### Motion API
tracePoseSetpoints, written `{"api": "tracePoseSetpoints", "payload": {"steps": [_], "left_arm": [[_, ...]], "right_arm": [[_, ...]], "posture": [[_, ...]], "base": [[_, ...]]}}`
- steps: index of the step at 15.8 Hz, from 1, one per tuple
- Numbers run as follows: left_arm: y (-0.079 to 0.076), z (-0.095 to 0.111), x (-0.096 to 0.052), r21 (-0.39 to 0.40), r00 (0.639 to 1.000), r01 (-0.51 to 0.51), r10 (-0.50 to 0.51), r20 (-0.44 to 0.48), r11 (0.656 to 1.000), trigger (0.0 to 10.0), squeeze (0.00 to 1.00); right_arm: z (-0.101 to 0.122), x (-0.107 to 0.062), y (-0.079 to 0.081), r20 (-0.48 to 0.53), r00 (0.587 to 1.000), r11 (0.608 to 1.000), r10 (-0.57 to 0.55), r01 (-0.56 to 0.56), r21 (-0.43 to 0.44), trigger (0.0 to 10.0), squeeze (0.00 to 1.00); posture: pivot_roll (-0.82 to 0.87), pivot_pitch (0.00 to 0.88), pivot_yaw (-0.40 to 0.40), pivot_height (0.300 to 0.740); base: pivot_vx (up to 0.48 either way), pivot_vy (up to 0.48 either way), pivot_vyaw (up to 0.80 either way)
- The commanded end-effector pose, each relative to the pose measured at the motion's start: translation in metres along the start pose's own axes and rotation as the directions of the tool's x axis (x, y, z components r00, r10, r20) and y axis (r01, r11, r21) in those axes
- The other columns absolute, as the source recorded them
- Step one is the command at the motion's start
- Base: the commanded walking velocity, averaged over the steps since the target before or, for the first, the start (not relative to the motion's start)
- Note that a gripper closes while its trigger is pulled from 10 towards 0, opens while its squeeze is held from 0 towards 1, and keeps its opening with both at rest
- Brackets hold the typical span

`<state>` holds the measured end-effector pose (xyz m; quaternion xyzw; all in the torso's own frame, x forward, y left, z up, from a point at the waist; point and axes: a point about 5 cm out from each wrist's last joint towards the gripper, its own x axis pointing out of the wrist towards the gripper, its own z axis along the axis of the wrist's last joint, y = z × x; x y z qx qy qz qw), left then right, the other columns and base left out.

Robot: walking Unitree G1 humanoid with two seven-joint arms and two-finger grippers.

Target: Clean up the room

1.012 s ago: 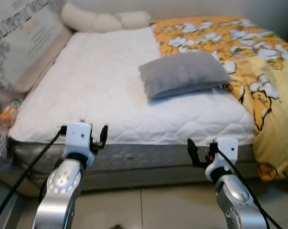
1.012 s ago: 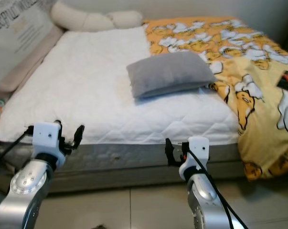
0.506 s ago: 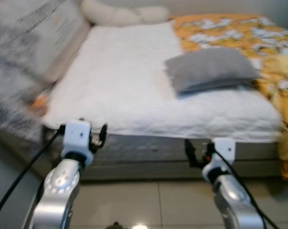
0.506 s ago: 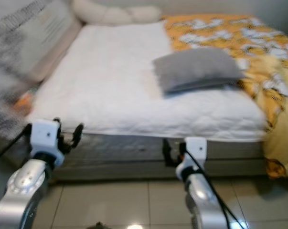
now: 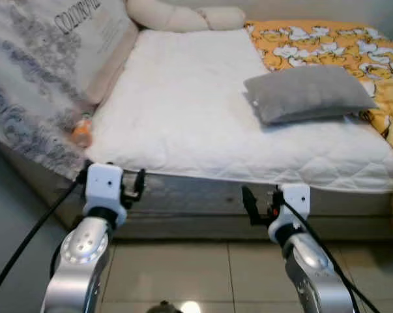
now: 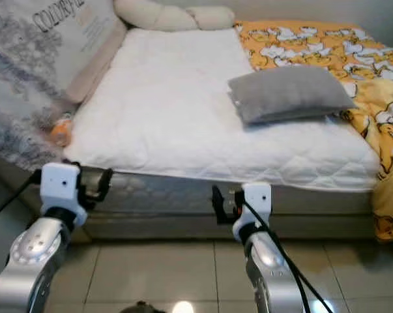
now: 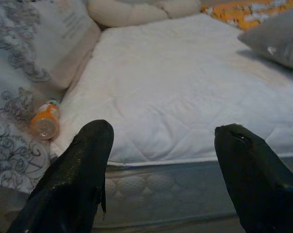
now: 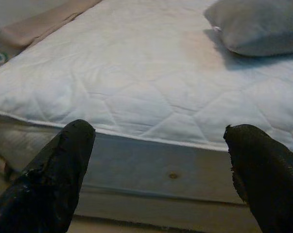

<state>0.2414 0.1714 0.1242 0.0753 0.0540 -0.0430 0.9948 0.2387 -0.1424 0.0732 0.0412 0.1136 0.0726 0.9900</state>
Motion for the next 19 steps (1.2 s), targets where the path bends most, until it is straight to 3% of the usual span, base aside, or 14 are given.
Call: {"api": "tracePoseSetpoints", "payload": {"steps": [1, 7, 19], "left_arm": [[0.001, 0.002, 0.000, 0.008, 1.000, -0.002, 0.002, 0.007, 1.000, 10.0, 0.00], [0.002, 0.003, 0.000, 0.021, 1.000, 0.009, -0.009, 0.012, 1.000, 10.0, 0.00], [-0.004, -0.001, 0.000, -0.003, 1.000, 0.012, -0.012, 0.007, 1.000, 10.0, 0.00]], "right_arm": [[0.004, 0.001, -0.003, 0.018, 1.000, 1.000, -0.007, 0.007, -0.026, 10.0, 0.00], [0.005, 0.002, -0.004, 0.026, 1.000, 1.000, -0.015, 0.015, -0.014, 10.0, 0.00], [0.009, 0.006, -0.014, 0.027, 0.999, 0.999, -0.033, 0.034, -0.041, 10.0, 0.00]], "posture": [[0.09, 0.000, 0.039, 0.740], [0.09, 0.000, 0.042, 0.740], [0.08, 0.000, 0.022, 0.740]], "base": [[0.000, 0.000, 0.80], [0.264, 0.000, 0.73], [0.302, 0.000, 0.00]]}}
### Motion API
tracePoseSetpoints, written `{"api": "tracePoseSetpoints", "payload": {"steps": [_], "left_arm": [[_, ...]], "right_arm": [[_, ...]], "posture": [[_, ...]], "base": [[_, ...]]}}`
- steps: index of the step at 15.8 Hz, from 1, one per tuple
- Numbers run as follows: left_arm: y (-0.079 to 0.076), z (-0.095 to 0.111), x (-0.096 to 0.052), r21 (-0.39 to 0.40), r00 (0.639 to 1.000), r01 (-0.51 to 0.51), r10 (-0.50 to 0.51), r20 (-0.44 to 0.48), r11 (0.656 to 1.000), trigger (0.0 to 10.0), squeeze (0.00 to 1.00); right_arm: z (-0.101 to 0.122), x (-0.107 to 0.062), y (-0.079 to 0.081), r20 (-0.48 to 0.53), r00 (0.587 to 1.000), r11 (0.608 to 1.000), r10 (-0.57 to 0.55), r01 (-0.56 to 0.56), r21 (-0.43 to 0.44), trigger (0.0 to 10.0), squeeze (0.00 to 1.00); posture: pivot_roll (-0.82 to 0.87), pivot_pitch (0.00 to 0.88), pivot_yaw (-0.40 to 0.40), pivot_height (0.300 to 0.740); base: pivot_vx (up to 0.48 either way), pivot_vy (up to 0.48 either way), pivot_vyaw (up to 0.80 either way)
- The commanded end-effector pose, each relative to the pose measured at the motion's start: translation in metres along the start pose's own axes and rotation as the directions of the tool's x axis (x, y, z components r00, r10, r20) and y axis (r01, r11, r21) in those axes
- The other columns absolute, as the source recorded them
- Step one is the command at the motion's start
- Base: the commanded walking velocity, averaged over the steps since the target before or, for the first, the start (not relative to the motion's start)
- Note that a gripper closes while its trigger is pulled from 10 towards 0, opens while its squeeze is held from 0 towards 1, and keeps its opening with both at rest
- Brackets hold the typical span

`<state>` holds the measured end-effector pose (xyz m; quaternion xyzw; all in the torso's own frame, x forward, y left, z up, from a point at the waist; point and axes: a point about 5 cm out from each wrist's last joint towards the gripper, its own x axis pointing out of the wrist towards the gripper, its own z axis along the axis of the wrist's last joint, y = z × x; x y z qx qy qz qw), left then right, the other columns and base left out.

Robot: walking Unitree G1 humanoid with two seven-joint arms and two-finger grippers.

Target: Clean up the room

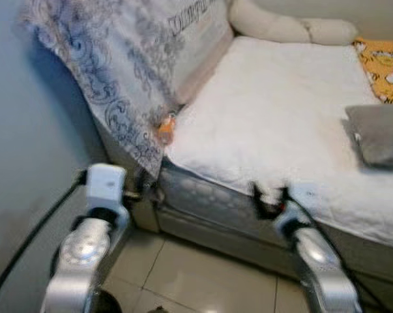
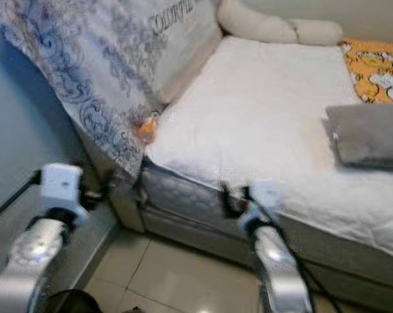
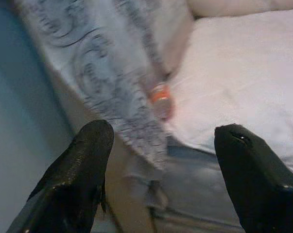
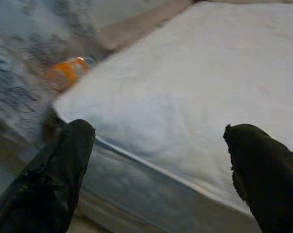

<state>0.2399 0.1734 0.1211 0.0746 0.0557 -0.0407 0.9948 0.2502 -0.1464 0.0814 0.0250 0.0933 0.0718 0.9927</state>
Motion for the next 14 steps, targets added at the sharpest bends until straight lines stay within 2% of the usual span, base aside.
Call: {"api": "tracePoseSetpoints", "payload": {"steps": [1, 14], "left_arm": [[-0.0062, 0.0022, 0.0010, -0.002, 1.000, 0.017, -0.017, 0.011, 1.000, 10.0, 0.00], [-0.0096, 0.0025, -0.0003, 0.029, 0.998, 0.064, -0.064, 0.020, 0.998, 10.0, 0.00]], "right_arm": [[-0.0014, -0.0014, -0.0100, -0.012, 1.000, 1.000, -0.028, 0.028, -0.008, 10.0, 0.00], [-0.0001, 0.0048, -0.0077, -0.010, 1.000, 1.000, -0.007, 0.006, -0.022, 10.0, 0.00]], "posture": [[0.08, 0.000, 0.022, 0.740], [0.08, 0.000, 0.030, 0.740]], "base": [[0.300, 0.000, 0.00], [0.286, 0.000, 0.00]]}}
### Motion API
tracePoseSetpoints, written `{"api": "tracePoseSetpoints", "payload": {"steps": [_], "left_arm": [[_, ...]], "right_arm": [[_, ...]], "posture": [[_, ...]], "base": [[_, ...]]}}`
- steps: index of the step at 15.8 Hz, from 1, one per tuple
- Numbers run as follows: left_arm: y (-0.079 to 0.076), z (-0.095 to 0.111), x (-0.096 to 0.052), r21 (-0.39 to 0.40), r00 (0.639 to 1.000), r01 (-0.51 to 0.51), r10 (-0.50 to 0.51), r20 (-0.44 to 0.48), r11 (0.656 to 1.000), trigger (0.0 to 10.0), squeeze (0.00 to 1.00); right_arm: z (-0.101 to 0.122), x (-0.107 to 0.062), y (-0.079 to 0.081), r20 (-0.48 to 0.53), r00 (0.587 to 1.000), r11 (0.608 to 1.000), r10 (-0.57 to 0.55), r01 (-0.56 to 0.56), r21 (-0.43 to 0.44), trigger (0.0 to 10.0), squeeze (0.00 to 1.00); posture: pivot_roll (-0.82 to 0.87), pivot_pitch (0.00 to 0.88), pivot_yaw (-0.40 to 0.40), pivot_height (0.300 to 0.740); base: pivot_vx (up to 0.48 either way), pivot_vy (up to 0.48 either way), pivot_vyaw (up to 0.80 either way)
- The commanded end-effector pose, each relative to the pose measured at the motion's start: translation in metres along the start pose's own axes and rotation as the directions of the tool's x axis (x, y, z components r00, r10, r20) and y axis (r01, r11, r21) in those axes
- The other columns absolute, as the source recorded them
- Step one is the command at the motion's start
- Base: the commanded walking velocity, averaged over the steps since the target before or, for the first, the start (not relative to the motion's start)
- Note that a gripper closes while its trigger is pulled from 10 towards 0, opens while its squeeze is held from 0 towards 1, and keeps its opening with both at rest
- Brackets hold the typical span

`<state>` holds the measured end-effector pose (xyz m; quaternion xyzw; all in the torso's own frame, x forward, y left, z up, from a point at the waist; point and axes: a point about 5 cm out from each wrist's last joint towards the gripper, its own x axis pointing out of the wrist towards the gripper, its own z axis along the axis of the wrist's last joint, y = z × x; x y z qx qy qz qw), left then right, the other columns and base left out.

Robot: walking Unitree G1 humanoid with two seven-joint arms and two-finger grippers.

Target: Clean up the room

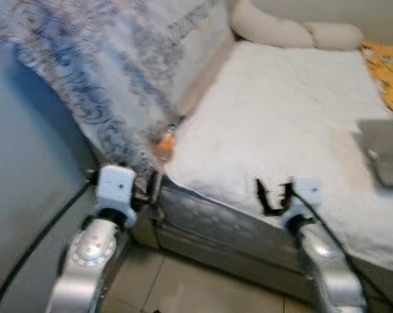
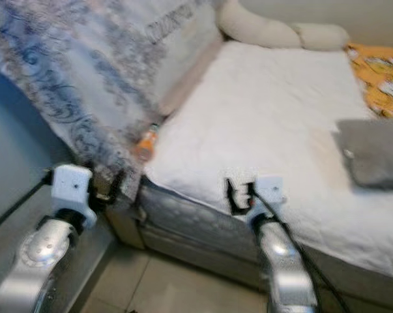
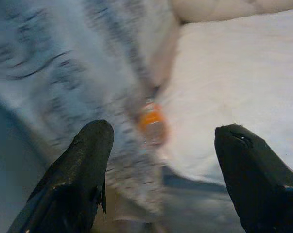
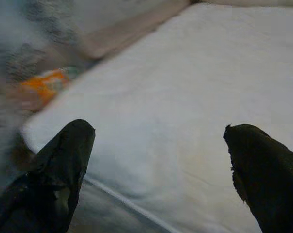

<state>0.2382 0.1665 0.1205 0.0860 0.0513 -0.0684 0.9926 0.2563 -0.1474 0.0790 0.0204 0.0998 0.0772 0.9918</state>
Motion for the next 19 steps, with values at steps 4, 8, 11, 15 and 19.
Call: {"api": "tracePoseSetpoints", "payload": {"steps": [4, 8, 11, 15, 19], "left_arm": [[-0.0018, 0.0025, -0.0003, 0.003, 1.000, 0.010, -0.010, 0.007, 1.000, 10.0, 0.00], [-0.0019, 0.0015, -0.0023, 0.005, 1.000, 0.012, -0.012, 0.002, 1.000, 10.0, 0.00], [-0.0024, 0.0015, -0.0032, 0.009, 1.000, 0.015, -0.015, 0.001, 1.000, 10.0, 0.00], [-0.0043, 0.0024, -0.0041, 0.021, 0.999, 0.035, -0.035, 0.003, 0.999, 10.0, 0.00], [-0.0048, 0.0022, -0.0054, 0.029, 0.999, 0.048, -0.048, 0.001, 0.998, 10.0, 0.00]], "right_arm": [[0.0003, -0.0009, -0.0044, 0.000, 1.000, 1.000, -0.008, 0.008, -0.021, 10.0, 0.00], [0.0007, 0.0012, -0.0027, 0.005, 1.000, 1.000, -0.010, 0.010, 0.002, 10.0, 0.00], [0.0006, 0.0020, -0.0043, 0.002, 1.000, 1.000, -0.014, 0.014, -0.003, 10.0, 0.00], [0.0003, 0.0037, -0.0030, -0.001, 1.000, 1.000, -0.009, 0.009, -0.004, 10.0, 0.00], [-0.0003, 0.0053, -0.0016, -0.006, 1.000, 1.000, 0.000, 0.000, -0.011, 10.0, 0.00]], "posture": [[0.09, 0.000, 0.029, 0.740], [0.09, 0.000, 0.025, 0.740], [0.09, 0.000, 0.025, 0.740], [0.10, 0.000, 0.025, 0.740], [0.10, 0.000, 0.024, 0.740]], "base": [[0.282, 0.000, 0.29], [0.283, 0.000, 0.40], [0.282, 0.000, 0.00], [0.282, 0.000, 0.00], [0.273, 0.000, 0.00]]}}
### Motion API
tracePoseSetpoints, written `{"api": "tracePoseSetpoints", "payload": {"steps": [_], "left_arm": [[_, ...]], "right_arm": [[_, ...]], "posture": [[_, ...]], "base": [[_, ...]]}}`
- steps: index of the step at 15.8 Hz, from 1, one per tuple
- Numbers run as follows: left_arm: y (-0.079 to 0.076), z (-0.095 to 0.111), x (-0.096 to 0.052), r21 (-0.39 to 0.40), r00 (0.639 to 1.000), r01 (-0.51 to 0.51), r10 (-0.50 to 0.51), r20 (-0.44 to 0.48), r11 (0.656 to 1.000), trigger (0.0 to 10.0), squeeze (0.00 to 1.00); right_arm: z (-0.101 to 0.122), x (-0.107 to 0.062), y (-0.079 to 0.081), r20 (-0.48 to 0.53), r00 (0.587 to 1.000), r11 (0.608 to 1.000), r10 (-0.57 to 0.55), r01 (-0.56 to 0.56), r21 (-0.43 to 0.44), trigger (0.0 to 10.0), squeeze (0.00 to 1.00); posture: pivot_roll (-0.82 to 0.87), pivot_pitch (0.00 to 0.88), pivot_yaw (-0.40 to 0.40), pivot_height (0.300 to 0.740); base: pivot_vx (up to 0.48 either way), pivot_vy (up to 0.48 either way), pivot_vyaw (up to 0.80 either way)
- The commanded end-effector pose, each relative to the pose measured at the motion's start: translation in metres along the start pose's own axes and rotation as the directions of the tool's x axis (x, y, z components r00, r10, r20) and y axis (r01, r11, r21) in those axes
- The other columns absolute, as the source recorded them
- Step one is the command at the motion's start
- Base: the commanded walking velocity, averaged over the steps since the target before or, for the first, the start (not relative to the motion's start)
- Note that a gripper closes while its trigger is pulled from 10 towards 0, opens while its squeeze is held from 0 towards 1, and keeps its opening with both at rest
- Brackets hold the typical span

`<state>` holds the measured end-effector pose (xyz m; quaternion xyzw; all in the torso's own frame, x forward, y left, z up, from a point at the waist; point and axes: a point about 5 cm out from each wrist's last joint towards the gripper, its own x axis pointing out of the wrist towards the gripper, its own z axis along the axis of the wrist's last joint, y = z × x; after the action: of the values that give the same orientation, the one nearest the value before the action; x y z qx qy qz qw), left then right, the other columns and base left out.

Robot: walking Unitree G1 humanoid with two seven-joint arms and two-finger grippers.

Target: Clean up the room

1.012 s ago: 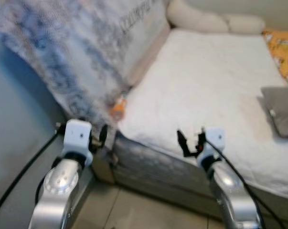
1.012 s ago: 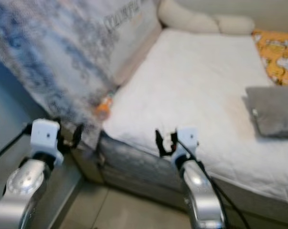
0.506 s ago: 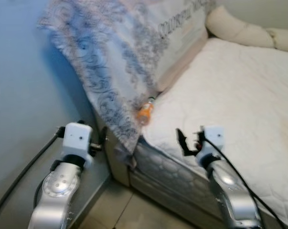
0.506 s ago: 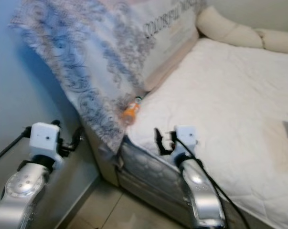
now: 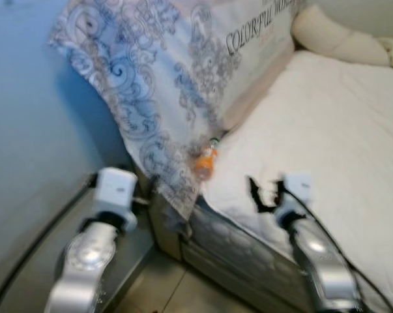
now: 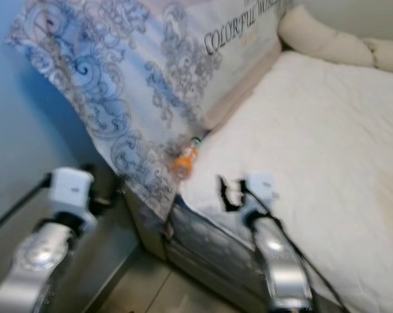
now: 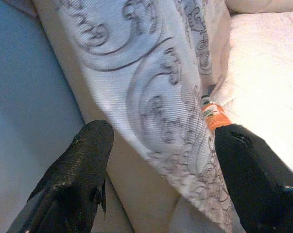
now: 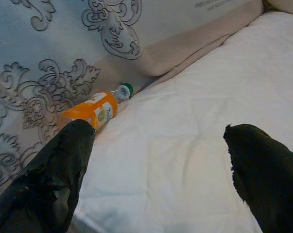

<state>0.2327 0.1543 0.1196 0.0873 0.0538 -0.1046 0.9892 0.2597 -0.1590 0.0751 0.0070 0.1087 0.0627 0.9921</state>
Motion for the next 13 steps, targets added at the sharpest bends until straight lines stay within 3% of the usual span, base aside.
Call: {"api": "tracePoseSetpoints", "payload": {"steps": [1, 4, 7, 8, 13], "left_arm": [[0.0080, 0.0013, -0.0023, 0.023, 1.000, -0.024, 0.024, 0.000, 0.999, 10.0, 0.00], [0.0063, 0.0005, -0.0036, 0.021, 1.000, -0.021, 0.021, -0.003, 1.000, 10.0, 0.00], [0.0054, 0.0002, -0.0048, 0.021, 1.000, -0.017, 0.017, -0.006, 1.000, 10.0, 0.00], [0.0057, 0.0005, -0.0045, 0.027, 1.000, -0.011, 0.011, -0.008, 1.000, 10.0, 0.00], [0.0051, 0.0019, -0.0025, 0.038, 1.000, 0.007, -0.006, -0.009, 0.999, 10.0, 0.00]], "right_arm": [[0.0028, 0.0028, 0.0110, 0.013, 0.999, 0.999, 0.033, -0.033, 0.010, 10.0, 0.00], [0.0030, 0.0034, 0.0119, 0.007, 0.999, 0.999, 0.052, -0.052, -0.006, 10.0, 0.00], [0.0028, 0.0045, 0.0123, 0.004, 0.998, 0.998, 0.057, -0.057, -0.005, 10.0, 0.00], [0.0027, 0.0058, 0.0104, 0.003, 0.999, 0.999, 0.036, -0.036, 0.024, 10.0, 0.00], [0.0045, 0.0077, 0.0081, 0.002, 1.000, 1.000, 0.023, -0.023, 0.016, 10.0, 0.00]], "posture": [[0.10, 0.000, 0.024, 0.740], [0.10, 0.000, 0.016, 0.740], [0.11, 0.000, 0.012, 0.740], [0.11, 0.000, 0.013, 0.740], [0.10, 0.000, 0.016, 0.740]], "base": [[0.270, 0.000, 0.00], [0.270, 0.000, 0.14], [0.265, 0.000, 0.80], [0.266, 0.000, 0.00], [0.264, 0.000, 0.00]]}}
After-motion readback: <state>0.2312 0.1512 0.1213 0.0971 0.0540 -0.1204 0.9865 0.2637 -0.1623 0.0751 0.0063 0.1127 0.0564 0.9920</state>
